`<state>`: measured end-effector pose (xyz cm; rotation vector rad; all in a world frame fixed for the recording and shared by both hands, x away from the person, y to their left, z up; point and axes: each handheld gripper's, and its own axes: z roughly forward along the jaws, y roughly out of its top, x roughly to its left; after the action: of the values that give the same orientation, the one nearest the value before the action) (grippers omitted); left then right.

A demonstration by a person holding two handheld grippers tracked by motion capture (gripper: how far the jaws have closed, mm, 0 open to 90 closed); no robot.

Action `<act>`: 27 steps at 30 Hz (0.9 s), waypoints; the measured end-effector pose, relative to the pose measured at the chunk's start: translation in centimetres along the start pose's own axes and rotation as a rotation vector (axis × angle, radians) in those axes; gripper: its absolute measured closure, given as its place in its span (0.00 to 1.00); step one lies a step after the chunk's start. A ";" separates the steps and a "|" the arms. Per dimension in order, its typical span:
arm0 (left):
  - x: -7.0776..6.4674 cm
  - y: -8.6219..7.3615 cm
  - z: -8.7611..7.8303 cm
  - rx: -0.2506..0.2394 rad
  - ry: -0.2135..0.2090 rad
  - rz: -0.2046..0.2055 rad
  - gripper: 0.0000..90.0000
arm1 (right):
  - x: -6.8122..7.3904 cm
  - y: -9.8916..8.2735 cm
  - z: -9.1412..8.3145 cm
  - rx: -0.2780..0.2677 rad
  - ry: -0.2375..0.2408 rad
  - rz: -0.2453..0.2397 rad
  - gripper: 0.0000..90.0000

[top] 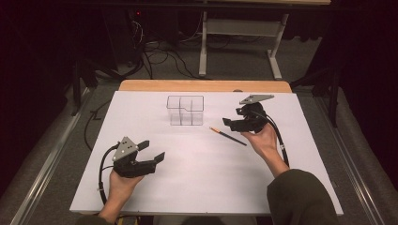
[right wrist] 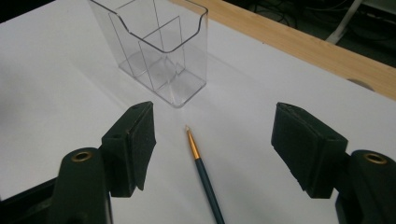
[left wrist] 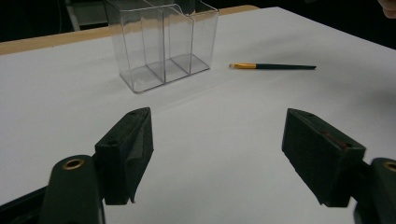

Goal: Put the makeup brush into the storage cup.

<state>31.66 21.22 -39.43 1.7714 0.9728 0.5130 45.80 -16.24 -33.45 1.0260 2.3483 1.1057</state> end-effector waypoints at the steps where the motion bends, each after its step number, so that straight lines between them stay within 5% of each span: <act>1: 0.0 0.0 0.0 0.000 0.000 0.000 0.28 | -0.1 0.0 0.0 0.008 0.004 0.001 0.36; 18: 0.0 0.0 -0.1 0.001 0.002 0.003 0.28 | 0.3 1.0 0.8 0.182 0.058 -0.052 0.41; 27: 0.0 0.0 0.0 0.003 0.000 0.005 0.28 | 0.7 2.4 0.9 0.219 0.055 -0.100 0.38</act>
<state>31.64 21.22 -39.42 1.7771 0.9699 0.5148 46.96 -14.22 -32.11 0.9477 2.5784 0.8657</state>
